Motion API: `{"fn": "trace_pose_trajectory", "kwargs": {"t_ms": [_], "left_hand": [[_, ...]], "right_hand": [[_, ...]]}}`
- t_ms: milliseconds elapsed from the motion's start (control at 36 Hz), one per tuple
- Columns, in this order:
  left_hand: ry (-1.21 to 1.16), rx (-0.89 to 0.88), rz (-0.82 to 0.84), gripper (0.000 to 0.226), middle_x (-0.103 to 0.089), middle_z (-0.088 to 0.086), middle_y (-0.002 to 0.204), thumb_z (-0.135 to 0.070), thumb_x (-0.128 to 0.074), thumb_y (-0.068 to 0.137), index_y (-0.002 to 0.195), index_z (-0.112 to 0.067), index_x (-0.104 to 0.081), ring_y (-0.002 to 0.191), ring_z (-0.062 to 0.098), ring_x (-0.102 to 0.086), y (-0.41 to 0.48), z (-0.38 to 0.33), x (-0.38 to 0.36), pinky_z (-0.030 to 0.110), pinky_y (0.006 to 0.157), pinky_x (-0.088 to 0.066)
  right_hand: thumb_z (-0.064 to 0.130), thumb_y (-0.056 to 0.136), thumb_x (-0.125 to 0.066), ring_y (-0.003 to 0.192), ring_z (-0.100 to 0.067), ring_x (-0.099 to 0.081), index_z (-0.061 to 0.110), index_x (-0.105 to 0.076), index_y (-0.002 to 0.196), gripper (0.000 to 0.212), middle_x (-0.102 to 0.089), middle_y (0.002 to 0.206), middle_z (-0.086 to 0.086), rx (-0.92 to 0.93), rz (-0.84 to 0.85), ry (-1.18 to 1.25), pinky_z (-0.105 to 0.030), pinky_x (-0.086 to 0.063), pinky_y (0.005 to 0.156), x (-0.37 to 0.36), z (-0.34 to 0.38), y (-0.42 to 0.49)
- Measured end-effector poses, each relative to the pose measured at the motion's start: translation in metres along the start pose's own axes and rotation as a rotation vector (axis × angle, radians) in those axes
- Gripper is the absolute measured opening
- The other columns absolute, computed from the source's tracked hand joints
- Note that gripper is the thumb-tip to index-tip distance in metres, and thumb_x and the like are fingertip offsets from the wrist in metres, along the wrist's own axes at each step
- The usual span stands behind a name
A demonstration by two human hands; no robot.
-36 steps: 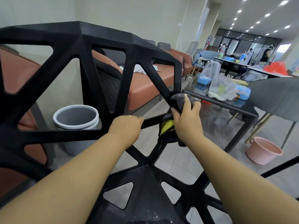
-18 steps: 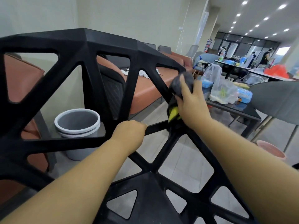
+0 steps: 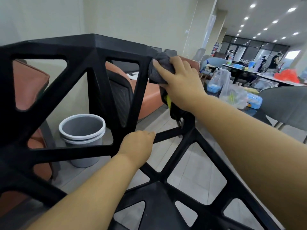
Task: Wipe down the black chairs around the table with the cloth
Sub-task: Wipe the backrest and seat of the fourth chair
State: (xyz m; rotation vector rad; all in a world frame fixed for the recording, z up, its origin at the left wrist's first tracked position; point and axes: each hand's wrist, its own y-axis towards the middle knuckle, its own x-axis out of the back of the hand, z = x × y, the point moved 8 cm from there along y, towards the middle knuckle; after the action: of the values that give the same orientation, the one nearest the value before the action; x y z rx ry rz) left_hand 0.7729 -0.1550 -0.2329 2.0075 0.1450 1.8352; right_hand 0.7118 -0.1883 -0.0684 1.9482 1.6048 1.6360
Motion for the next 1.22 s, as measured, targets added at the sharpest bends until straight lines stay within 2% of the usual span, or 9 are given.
{"fn": "trace_pose_trajectory", "kwargs": {"t_ms": [222, 389, 500, 611, 778, 944, 1083, 1167, 1222], "left_hand": [[-0.072, 0.026, 0.006, 0.027, -0.063, -0.001, 0.096, -0.002, -0.045, 0.089, 0.112, -0.016, -0.049, 0.084, 0.02, -0.059, -0.003, 0.0, 0.001, 0.032, 0.059, -0.044], [-0.118, 0.025, 0.068, 0.058, -0.059, 0.001, 0.118, 0.007, -0.041, 0.084, 0.138, -0.015, -0.038, 0.105, 0.023, -0.056, -0.007, -0.002, 0.001, 0.037, 0.082, -0.05], [-0.084, 0.0, 0.131, 0.066, -0.028, 0.007, 0.152, 0.004, -0.035, 0.091, 0.15, -0.009, -0.009, 0.136, 0.023, -0.031, -0.019, -0.012, 0.001, 0.029, 0.107, -0.034], [0.02, -0.041, 0.168, 0.066, 0.003, 0.015, 0.157, 0.003, -0.03, 0.093, 0.149, -0.001, 0.005, 0.146, 0.024, 0.0, -0.032, -0.021, 0.003, 0.029, 0.118, -0.003], [0.184, -0.018, 0.206, 0.072, 0.016, 0.014, 0.156, -0.02, -0.044, 0.096, 0.149, -0.003, 0.002, 0.145, 0.026, 0.009, -0.064, -0.007, -0.01, 0.037, 0.117, -0.003], [0.22, 0.009, 0.26, 0.068, 0.029, 0.013, 0.152, -0.024, -0.043, 0.097, 0.149, 0.0, -0.006, 0.143, 0.03, 0.017, -0.095, 0.005, -0.023, 0.04, 0.117, 0.0], [0.209, -0.001, 0.411, 0.056, 0.017, 0.015, 0.156, -0.041, -0.039, 0.098, 0.139, -0.003, -0.036, 0.144, 0.03, 0.013, -0.128, 0.007, -0.048, 0.04, 0.117, 0.001], [0.232, 0.011, 0.505, 0.057, -0.023, 0.014, 0.152, -0.047, -0.033, 0.098, 0.138, -0.006, -0.041, 0.141, 0.028, -0.015, -0.145, 0.011, -0.063, 0.039, 0.117, 0.002], [0.203, 0.027, 0.533, 0.051, -0.047, 0.006, 0.133, -0.046, -0.032, 0.099, 0.13, -0.008, -0.046, 0.126, 0.024, -0.037, -0.152, 0.014, -0.069, 0.035, 0.115, -0.008]], "right_hand": [[0.009, 0.075, -0.068, 0.077, -0.04, -0.05, 0.017, -0.047, 0.138, 0.067, -0.05, 0.107, -0.024, -0.043, 0.091, 0.051, -0.043, -0.045, 0.056, -0.028, -0.026, -0.093], [0.009, 0.075, -0.073, 0.072, -0.04, -0.052, 0.016, -0.053, 0.135, 0.064, -0.052, 0.103, -0.024, -0.172, 0.181, 0.061, -0.04, -0.045, 0.05, -0.033, -0.034, -0.133], [0.026, 0.092, -0.057, 0.084, -0.038, -0.053, 0.02, -0.036, 0.146, 0.058, -0.045, 0.115, -0.019, -0.373, 0.32, 0.01, -0.035, -0.035, 0.053, -0.035, -0.033, -0.155], [0.036, 0.1, -0.037, 0.091, -0.033, -0.052, 0.02, -0.015, 0.151, 0.058, -0.034, 0.126, -0.014, -0.56, 0.501, -0.028, -0.034, -0.036, 0.057, -0.036, -0.034, -0.173], [0.024, 0.098, -0.041, 0.098, -0.034, -0.05, 0.012, -0.007, 0.151, 0.064, -0.028, 0.133, -0.018, -0.48, 0.63, -0.097, -0.035, -0.034, 0.063, -0.046, 0.007, -0.184], [0.021, 0.096, -0.043, 0.088, -0.034, -0.055, 0.011, -0.005, 0.152, 0.068, -0.025, 0.136, -0.019, -0.471, 0.729, 0.114, -0.032, -0.029, 0.052, -0.081, 0.062, -0.229], [0.026, 0.097, -0.041, 0.095, -0.035, -0.054, 0.016, -0.013, 0.151, 0.062, -0.024, 0.139, -0.016, -0.372, 0.854, 0.248, -0.036, -0.035, 0.062, -0.093, 0.099, -0.251], [0.029, 0.097, -0.041, 0.097, -0.035, -0.054, 0.018, -0.016, 0.151, 0.06, -0.023, 0.141, -0.013, -0.322, 0.912, 0.252, -0.036, -0.036, 0.063, -0.094, 0.103, -0.25], [0.031, 0.098, -0.041, 0.095, -0.034, -0.055, 0.02, -0.021, 0.149, 0.056, -0.025, 0.14, -0.011, -0.284, 0.937, 0.248, -0.036, -0.038, 0.062, -0.092, 0.099, -0.245]]}}
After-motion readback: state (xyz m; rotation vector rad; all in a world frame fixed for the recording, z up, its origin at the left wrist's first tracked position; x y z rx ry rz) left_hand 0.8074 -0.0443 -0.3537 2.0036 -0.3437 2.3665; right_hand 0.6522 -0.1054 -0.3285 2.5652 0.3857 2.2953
